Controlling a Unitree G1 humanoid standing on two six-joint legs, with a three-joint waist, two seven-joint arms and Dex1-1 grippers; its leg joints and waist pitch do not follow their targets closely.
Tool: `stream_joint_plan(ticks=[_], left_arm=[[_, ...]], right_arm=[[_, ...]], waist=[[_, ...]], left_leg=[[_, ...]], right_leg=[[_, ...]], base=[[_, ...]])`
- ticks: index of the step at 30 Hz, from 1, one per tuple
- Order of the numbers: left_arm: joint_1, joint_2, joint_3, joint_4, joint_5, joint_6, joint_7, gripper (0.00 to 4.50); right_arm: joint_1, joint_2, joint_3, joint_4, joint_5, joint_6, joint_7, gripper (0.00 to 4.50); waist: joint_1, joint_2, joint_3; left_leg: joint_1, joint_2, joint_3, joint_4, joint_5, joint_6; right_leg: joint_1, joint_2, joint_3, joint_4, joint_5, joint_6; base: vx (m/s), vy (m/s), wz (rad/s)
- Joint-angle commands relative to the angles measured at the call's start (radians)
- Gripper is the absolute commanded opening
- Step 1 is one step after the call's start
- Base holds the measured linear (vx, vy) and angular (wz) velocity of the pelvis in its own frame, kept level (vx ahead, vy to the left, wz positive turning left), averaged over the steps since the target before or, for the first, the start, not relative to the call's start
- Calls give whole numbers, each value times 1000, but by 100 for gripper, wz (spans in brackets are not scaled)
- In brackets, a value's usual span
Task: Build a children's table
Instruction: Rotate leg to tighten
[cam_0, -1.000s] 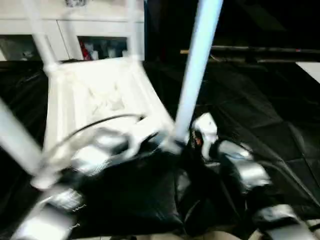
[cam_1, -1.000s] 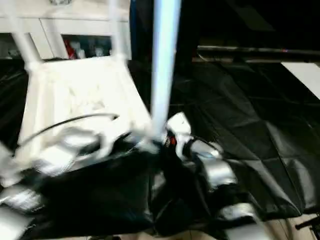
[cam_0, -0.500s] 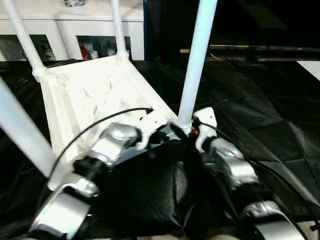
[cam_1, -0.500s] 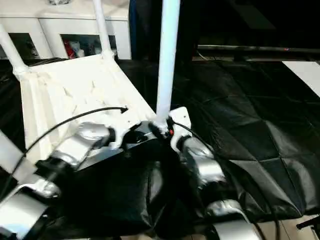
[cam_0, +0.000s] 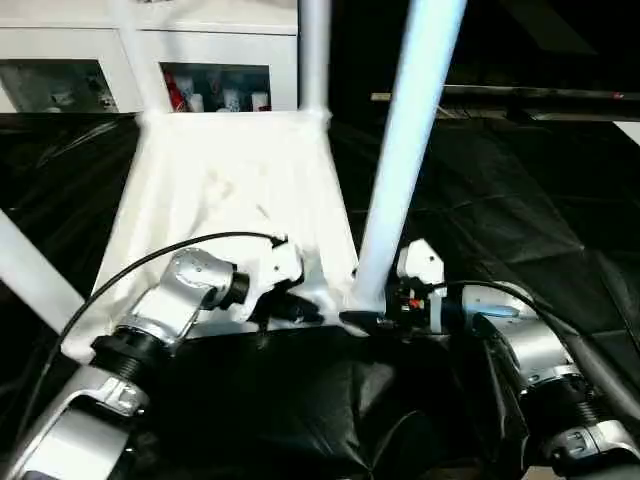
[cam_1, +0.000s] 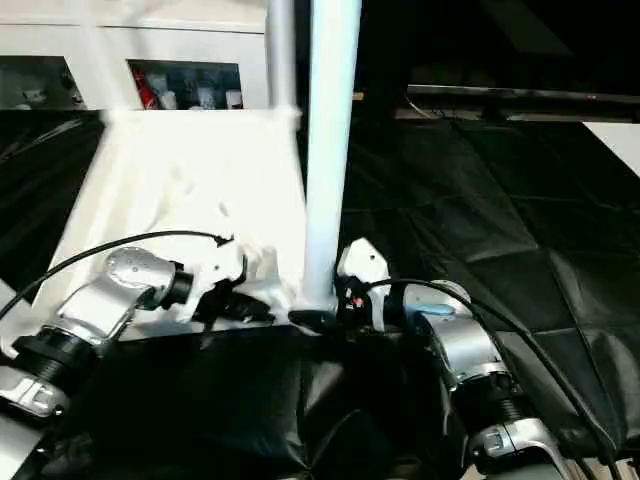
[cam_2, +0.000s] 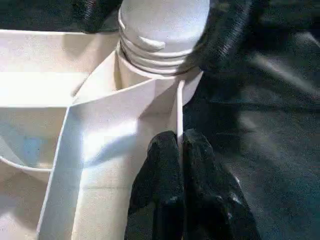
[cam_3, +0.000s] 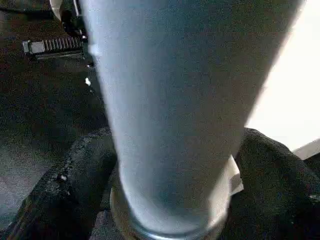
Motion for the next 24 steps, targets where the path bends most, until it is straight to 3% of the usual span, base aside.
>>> stream_joint_plan(ticks=[1, 6, 7, 10, 13, 15, 16, 18, 19, 20, 22, 23, 24], left_arm=[[-14, -7, 15, -38, -40, -21, -31, 0], [-24, -12, 35, -10, -23, -39, -16, 0], [-24, -14, 36, -8, -24, -39, -16, 0], [-20, -17, 39, -6, -24, -43, -5, 0], [-16, -26, 48, -4, -17, -30, 37, 0], [-23, -54, 67, 19, 1, -7, 130, 0], [-31, -92, 88, 43, 13, 16, 231, 0], [-41, -122, 97, 61, 26, 37, 300, 0], [-47, -142, 100, 73, 35, 48, 343, 0], [-56, -166, 105, 88, 44, 64, 396, 0], [-76, -217, 118, 119, 56, 94, 500, 0], [-85, -239, 122, 133, 61, 103, 541, 0], [-94, -259, 122, 145, 67, 107, 573, 0]], right_arm=[[-6, -13, 12, -23, 18, 21, 16, 376], [-9, -2, 18, -21, 15, 32, 33, 344], [-8, -1, 18, -22, 14, 32, 34, 318], [0, 4, 19, -23, 12, 32, 33, 311], [8, 18, 7, -15, 11, 27, -1, 277], [6, 53, -23, 26, -7, 21, -112, 277], [-7, 96, -56, 88, -46, 13, -281, 271], [-17, 127, -82, 127, -59, 27, -390, 270], [-25, 151, -101, 150, -60, 33, -460, 270], [-35, 178, -122, 174, -56, 44, -528, 270], [-56, 228, -151, 222, -56, 54, -652, 270], [-65, 248, -156, 241, -58, 54, -693, 270], [-74, 266, -153, 257, -64, 49, -723, 270]], waist=[[-5, -5, -67], [-7, -8, -69], [-7, -9, -69], [-6, -8, -69], [-7, -7, -68], [-9, -5, -68], [-13, -5, -68], [-28, -8, -67], [-33, -7, -69], [-33, -3, -71], [-40, -7, -69], [-41, 0, -71], [-43, -3, -72]], left_leg=[[27, 94, -49, -78, -210, 9], [25, 93, -48, -76, -179, 17], [25, 93, -48, -76, -178, 19], [26, 93, -48, -75, -175, 18], [27, 93, -49, -77, -190, 10], [28, 93, -49, -77, -189, 6], [26, 94, -49, -78, -187, 0], [22, 89, -57, -81, -216, -36], [19, 89, -57, -80, -203, -35], [24, 86, -55, -77, -209, -32], [24, 84, -52, -76, -209, -21], [24, 84, -53, -76, -198, -19], [25, 84, -52, -75, -186, -15]], right_leg=[[30, -101, 63, -74, -245, -232], [31, -100, 63, -70, -206, -236], [31, -101, 62, -70, -207, -236], [31, -100, 62, -70, -209, -235], [30, -102, 63, -72, -226, -233], [29, -101, 64, -73, -220, -234], [27, -101, 64, -71, -217, -236], [34, -106, 62, -74, -281, -228], [39, -106, 62, -76, -275, -222], [31, -103, 62, -78, -268, -224], [30, -101, 65, -80, -248, -228], [31, -101, 64, -78, -237, -230], [31, -98, 63, -79, -217, -231]], base=[[0, 0, 0], [0, 0, 0], [0, 0, 0], [0, 0, 0], [0, 0, 0], [0, 0, 0], [0, 0, 0], [0, 0, 0], [0, 0, 0], [0, 0, 0], [0, 0, 0], [0, 0, 0], [0, 0, 0]])
